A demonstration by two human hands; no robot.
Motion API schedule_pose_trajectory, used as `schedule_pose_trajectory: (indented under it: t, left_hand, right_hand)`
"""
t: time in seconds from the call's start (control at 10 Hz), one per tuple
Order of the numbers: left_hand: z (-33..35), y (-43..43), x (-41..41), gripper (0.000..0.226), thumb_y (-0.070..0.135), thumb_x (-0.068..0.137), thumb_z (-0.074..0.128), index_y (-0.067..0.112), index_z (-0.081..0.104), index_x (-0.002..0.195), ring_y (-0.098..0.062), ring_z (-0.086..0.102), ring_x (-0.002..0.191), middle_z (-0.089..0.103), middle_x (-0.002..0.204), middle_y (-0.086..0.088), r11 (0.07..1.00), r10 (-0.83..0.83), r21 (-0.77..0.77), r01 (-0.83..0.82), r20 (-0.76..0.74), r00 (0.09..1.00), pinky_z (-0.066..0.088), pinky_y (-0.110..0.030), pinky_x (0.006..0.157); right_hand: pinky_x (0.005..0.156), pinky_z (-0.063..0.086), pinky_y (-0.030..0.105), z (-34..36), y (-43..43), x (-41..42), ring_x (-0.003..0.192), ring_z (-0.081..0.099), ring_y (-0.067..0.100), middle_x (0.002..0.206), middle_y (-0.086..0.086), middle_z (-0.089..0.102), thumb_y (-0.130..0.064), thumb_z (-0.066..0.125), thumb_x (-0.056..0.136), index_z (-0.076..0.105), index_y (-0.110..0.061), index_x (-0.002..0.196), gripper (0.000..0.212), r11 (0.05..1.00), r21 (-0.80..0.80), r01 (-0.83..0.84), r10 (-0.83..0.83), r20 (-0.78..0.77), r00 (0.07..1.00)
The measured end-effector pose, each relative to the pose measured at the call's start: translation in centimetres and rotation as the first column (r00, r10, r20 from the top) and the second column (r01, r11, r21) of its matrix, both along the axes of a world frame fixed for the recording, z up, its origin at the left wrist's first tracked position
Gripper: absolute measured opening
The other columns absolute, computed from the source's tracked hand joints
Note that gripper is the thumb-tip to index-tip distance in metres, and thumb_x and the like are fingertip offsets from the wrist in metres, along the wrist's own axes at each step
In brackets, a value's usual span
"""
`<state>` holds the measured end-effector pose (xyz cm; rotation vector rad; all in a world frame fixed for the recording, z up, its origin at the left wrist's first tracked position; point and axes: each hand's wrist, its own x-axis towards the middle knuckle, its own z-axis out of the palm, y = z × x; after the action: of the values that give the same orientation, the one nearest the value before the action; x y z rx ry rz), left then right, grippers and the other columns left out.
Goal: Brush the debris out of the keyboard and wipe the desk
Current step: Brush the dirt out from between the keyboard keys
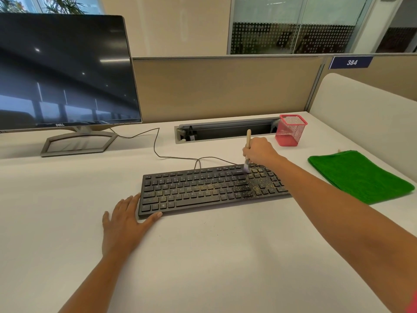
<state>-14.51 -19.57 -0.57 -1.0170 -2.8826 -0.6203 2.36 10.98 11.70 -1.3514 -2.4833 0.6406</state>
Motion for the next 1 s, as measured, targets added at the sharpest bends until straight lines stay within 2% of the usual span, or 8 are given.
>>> schedule_pose_trajectory:
  t: [0.1, 0.2, 0.3, 0.4, 0.5, 0.6, 0.8, 1.0]
  left_hand:
    - [0.0, 0.0, 0.0, 0.106, 0.088, 0.057, 0.012, 0.031, 0.03, 0.145, -0.015, 0.021, 0.142, 0.034, 0.15, 0.004, 1.0, -0.002, 0.006, 0.002, 0.003, 1.0, 0.011, -0.047, 0.115]
    - [0.0, 0.0, 0.0, 0.107, 0.089, 0.057, 0.012, 0.031, 0.029, 0.146, -0.014, 0.02, 0.142, 0.033, 0.151, 0.004, 1.0, -0.003, 0.003, 0.003, 0.009, 1.0, 0.01, -0.047, 0.115]
    - [0.0, -0.1, 0.0, 0.107, 0.089, 0.057, 0.011, 0.032, 0.028, 0.146, -0.014, 0.019, 0.143, 0.032, 0.151, 0.005, 1.0, -0.005, 0.0, 0.005, 0.016, 1.0, 0.009, -0.047, 0.115]
    - [0.0, 0.0, 0.0, 0.107, 0.089, 0.057, 0.011, 0.032, 0.028, 0.146, -0.014, 0.019, 0.143, 0.032, 0.151, 0.005, 1.0, -0.005, 0.003, 0.005, 0.013, 1.0, 0.009, -0.047, 0.115]
    - [-0.1, 0.0, -0.1, 0.107, 0.089, 0.057, 0.011, 0.032, 0.029, 0.146, -0.014, 0.02, 0.142, 0.033, 0.151, 0.004, 1.0, -0.005, 0.001, 0.005, 0.01, 1.0, 0.01, -0.047, 0.115]
    - [-0.1, 0.0, -0.1, 0.106, 0.089, 0.057, 0.012, 0.032, 0.03, 0.145, -0.015, 0.021, 0.142, 0.034, 0.15, 0.004, 1.0, -0.005, 0.008, 0.005, 0.009, 1.0, 0.011, -0.047, 0.115]
    - [-0.1, 0.0, -0.1, 0.107, 0.089, 0.058, 0.013, 0.03, 0.031, 0.145, -0.015, 0.022, 0.142, 0.036, 0.149, 0.004, 1.0, -0.009, 0.014, 0.009, -0.003, 1.0, 0.011, -0.048, 0.114]
    - [-0.2, 0.0, -0.2, 0.103, 0.088, 0.061, 0.017, 0.03, 0.032, 0.145, -0.015, 0.023, 0.141, 0.037, 0.149, 0.004, 1.0, -0.009, 0.013, 0.009, -0.02, 1.0, 0.012, -0.048, 0.114]
  right_hand:
    - [0.081, 0.054, 0.032, -0.3, -0.1, -0.2, 0.088, 0.067, 0.028, 0.106, 0.019, 0.067, -0.019, 0.053, 0.094, 0.065, 0.002, 0.106, 0.027, 0.986, -0.162, -0.024, -0.008, -0.194, 0.981]
    - [0.082, 0.054, 0.034, -0.7, -0.3, -0.1, 0.085, 0.066, 0.027, 0.106, 0.019, 0.066, -0.02, 0.054, 0.094, 0.063, 0.004, 0.109, 0.029, 0.981, -0.191, -0.024, 0.003, -0.108, 0.994]
    - [0.063, 0.049, 0.028, -0.4, -0.7, 0.2, 0.084, 0.062, 0.026, 0.101, 0.017, 0.064, -0.02, 0.05, 0.095, 0.059, 0.006, 0.112, 0.032, 1.0, -0.015, 0.013, -0.012, 0.062, 0.998]
    - [0.052, 0.039, 0.019, -0.2, -1.1, -0.3, 0.08, 0.061, 0.025, 0.099, 0.017, 0.064, -0.019, 0.048, 0.096, 0.061, 0.004, 0.11, 0.03, 1.0, 0.014, 0.015, -0.015, -0.021, 1.0]
    - [0.073, 0.053, 0.027, -0.5, -1.5, -1.0, 0.087, 0.067, 0.027, 0.106, 0.019, 0.066, -0.018, 0.052, 0.095, 0.063, 0.002, 0.108, 0.027, 0.987, -0.163, -0.016, -0.019, -0.206, 0.978]
    - [0.083, 0.054, 0.032, -1.0, -1.7, -1.1, 0.094, 0.067, 0.029, 0.109, 0.019, 0.065, -0.02, 0.055, 0.093, 0.063, 0.002, 0.11, 0.028, 0.973, -0.229, -0.038, -0.003, -0.174, 0.985]
    - [0.049, 0.037, 0.021, -0.2, -1.8, -0.3, 0.077, 0.059, 0.024, 0.088, 0.014, 0.059, -0.017, 0.048, 0.096, 0.059, 0.004, 0.109, 0.028, 0.999, 0.02, 0.032, -0.032, 0.026, 0.999]
    - [0.084, 0.056, 0.036, -0.7, -2.1, -1.0, 0.089, 0.068, 0.029, 0.105, 0.02, 0.066, -0.018, 0.055, 0.093, 0.064, 0.003, 0.109, 0.027, 0.981, -0.188, -0.049, 0.023, -0.136, 0.99]
